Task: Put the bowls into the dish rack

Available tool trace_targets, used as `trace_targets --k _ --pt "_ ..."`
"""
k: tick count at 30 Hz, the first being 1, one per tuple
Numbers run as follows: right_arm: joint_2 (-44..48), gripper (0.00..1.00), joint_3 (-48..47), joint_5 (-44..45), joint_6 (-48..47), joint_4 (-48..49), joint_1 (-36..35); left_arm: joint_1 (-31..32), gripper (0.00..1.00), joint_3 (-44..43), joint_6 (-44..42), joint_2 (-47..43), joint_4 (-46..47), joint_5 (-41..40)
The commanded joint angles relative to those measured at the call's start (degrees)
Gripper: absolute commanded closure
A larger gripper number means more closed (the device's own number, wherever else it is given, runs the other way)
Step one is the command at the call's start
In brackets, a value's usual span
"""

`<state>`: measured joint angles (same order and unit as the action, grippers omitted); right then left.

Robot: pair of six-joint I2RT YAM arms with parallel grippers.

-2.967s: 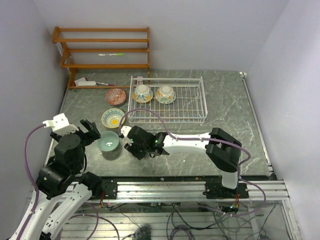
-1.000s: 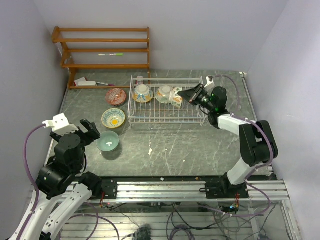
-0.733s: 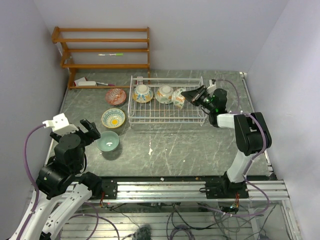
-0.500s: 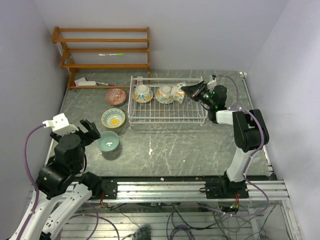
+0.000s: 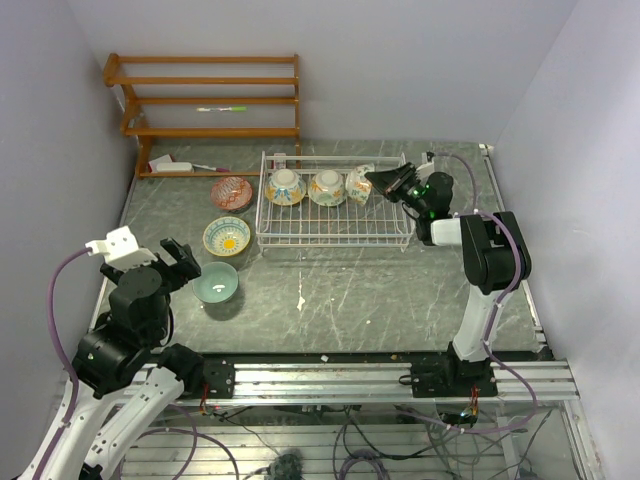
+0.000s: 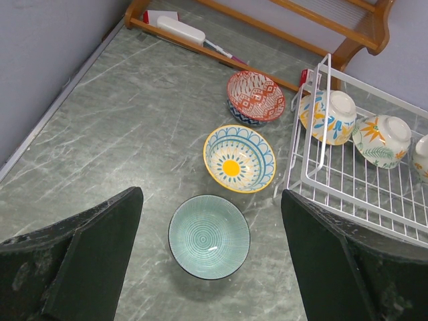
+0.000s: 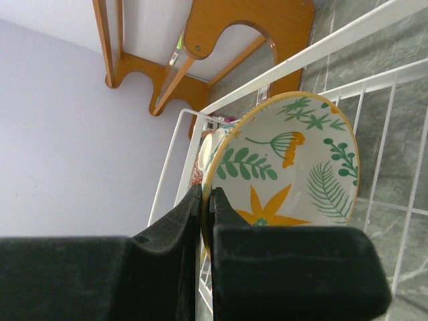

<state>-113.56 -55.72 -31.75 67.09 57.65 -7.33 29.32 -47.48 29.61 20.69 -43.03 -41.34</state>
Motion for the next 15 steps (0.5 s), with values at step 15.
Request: trace_targets --k 15 --pt "1.8 0.77 -0.8 7.3 -7.8 -11.6 1.9 -0.4 0.04 -1.5 0.1 0.5 0.7 -0.9"
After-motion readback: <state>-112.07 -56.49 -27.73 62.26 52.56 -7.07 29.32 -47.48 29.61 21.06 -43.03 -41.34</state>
